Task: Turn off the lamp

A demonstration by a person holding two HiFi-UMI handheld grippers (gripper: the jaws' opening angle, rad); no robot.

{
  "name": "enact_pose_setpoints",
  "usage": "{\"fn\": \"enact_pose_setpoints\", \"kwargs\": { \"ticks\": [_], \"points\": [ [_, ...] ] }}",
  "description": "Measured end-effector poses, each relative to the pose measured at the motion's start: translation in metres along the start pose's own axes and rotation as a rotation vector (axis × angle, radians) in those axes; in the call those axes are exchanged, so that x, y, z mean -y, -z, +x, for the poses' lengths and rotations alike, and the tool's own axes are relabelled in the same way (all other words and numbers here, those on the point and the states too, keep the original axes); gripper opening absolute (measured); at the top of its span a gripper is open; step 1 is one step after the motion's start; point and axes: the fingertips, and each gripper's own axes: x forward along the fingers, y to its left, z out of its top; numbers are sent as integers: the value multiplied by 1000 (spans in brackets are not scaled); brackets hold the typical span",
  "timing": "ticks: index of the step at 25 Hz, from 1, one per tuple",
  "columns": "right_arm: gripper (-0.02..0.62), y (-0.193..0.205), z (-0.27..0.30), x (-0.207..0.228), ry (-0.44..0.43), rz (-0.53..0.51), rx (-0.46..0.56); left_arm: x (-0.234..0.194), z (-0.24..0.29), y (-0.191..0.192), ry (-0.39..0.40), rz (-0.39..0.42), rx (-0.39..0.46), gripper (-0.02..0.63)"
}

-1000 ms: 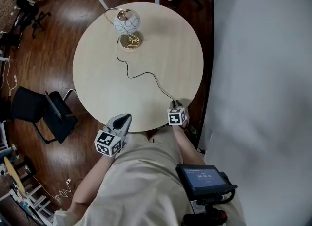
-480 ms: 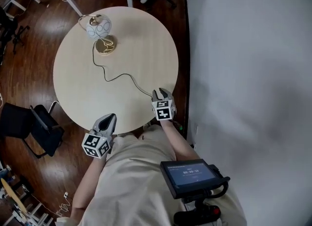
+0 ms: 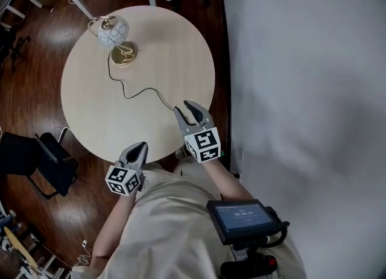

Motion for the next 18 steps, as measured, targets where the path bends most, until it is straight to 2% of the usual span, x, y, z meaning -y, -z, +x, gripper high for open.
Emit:
{"fn": "enact_pose_setpoints", "kwargs": {
  "ticks": [3, 7, 11, 14, 18],
  "points": [
    [124, -21, -18, -24, -56, -43, 71, 5, 3, 0, 38, 15, 4, 3],
    [124, -39, -43, -60, -78, -80, 131, 3, -14, -4, 76, 42, 27, 3],
    [124, -56, -61, -102, -101, -122, 199, -21, -46, -6, 67, 30, 70, 3],
    [121, -62, -72, -133, -93, -105, 221, -40, -79, -5, 61, 45, 94, 3],
    [114, -53, -75, -178, -83, -73, 214, -76, -121, 24, 38, 14, 97, 2]
  ]
}}
